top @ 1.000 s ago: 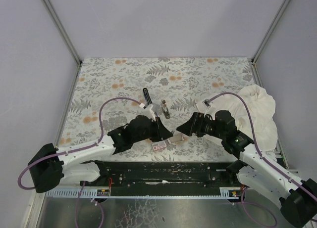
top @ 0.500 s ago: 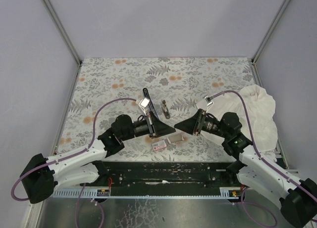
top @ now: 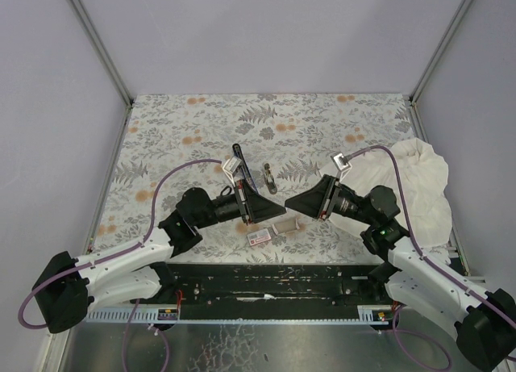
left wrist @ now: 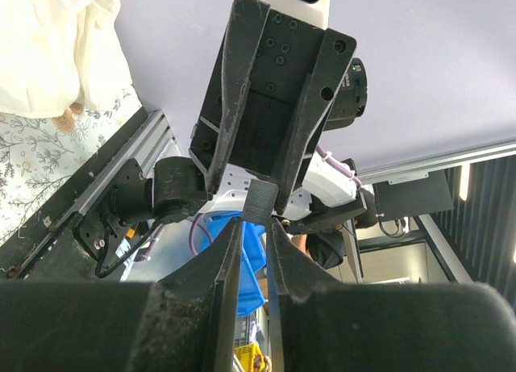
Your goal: Load the staples into the stapler
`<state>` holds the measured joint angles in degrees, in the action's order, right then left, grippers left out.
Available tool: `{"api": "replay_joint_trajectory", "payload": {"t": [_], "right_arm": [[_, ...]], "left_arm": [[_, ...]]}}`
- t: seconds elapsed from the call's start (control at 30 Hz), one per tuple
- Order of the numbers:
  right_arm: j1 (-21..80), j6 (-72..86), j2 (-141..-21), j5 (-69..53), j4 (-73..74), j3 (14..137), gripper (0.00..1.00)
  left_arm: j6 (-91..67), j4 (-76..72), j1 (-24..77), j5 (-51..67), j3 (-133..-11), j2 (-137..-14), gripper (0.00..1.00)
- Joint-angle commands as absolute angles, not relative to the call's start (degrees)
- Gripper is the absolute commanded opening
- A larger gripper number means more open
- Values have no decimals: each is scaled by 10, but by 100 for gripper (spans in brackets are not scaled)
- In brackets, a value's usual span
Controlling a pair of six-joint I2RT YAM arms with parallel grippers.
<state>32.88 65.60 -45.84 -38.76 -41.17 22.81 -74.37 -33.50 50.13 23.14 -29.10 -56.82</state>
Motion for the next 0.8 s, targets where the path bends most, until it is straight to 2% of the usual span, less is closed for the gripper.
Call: {"api": "replay_joint_trajectory", "payload": {"t": [0.0,0.3,0.37,0.5,0.67,0.77], "right_arm": [[326,674,-458,-403,-467,229,34],[326,669,-460,-402,-463,228,20],[326,665,-459,-399,-457,229,19],[326,631,-451,-384,-416,239,19],[326,448,-458,-344,-154,331,18],[326,355,-484,-289,-34,389,19]], "left_arm": [[-752,-370,499,237,-285,-558,3],[-745,-347,496,227,-286,-557,3],[-737,-335,496,220,-288,-554,7],[-714,-291,489,208,-294,-543,37],[-634,-131,426,228,-323,-524,55],[-562,-27,343,265,-352,-516,72]]}}
